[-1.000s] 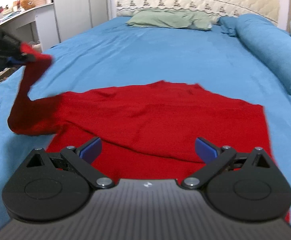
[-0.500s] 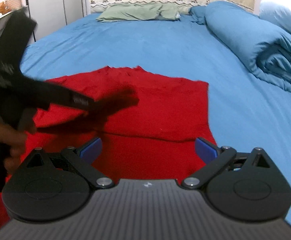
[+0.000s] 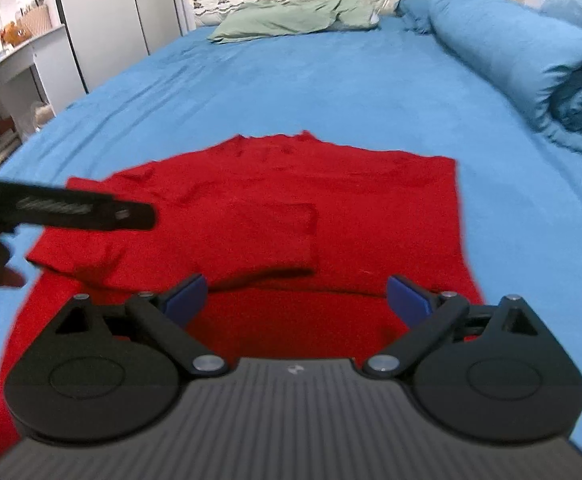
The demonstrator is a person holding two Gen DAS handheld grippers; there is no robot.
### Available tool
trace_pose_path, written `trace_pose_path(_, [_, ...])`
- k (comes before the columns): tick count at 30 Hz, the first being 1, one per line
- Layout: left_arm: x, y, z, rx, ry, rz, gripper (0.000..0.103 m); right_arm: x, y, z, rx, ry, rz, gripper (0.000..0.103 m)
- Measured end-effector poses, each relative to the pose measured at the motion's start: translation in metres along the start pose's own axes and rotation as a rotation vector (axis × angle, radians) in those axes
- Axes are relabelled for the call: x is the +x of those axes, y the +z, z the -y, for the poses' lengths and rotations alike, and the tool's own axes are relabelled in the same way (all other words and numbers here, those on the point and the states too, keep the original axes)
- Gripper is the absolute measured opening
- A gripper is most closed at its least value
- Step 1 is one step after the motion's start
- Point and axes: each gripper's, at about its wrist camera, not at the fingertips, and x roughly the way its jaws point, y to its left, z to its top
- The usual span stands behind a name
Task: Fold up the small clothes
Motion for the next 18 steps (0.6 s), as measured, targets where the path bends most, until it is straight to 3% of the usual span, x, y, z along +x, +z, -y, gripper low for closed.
trace_pose_path(7, [-0.015, -0.004, -0.043, -0.035, 0.059, -0.013, 0.089, 0.048, 0.020, -0.012, 0.099, -0.029, -0.068, 0.090])
trace_pose_path(14, [-0.020, -0.015, -0.062, -0.044, 0.071, -0.028, 0.089, 0.072, 0.014, 0.001, 0.199, -0.115, -0.125, 0.077])
trace_pose_path(16, [-0.020, -0.016, -0.063, -0.052, 0.069, -0.032, 0.089, 0.071, 0.014, 0.001, 0.203, -0.109, -0.116, 0.069])
trace_pose_path(18, [-0.023, -0.017, -0.065, -0.053, 0.068, -0.035, 0.089, 0.072, 0.015, -0.002, 0.187, -0.100, -0.118, 0.040])
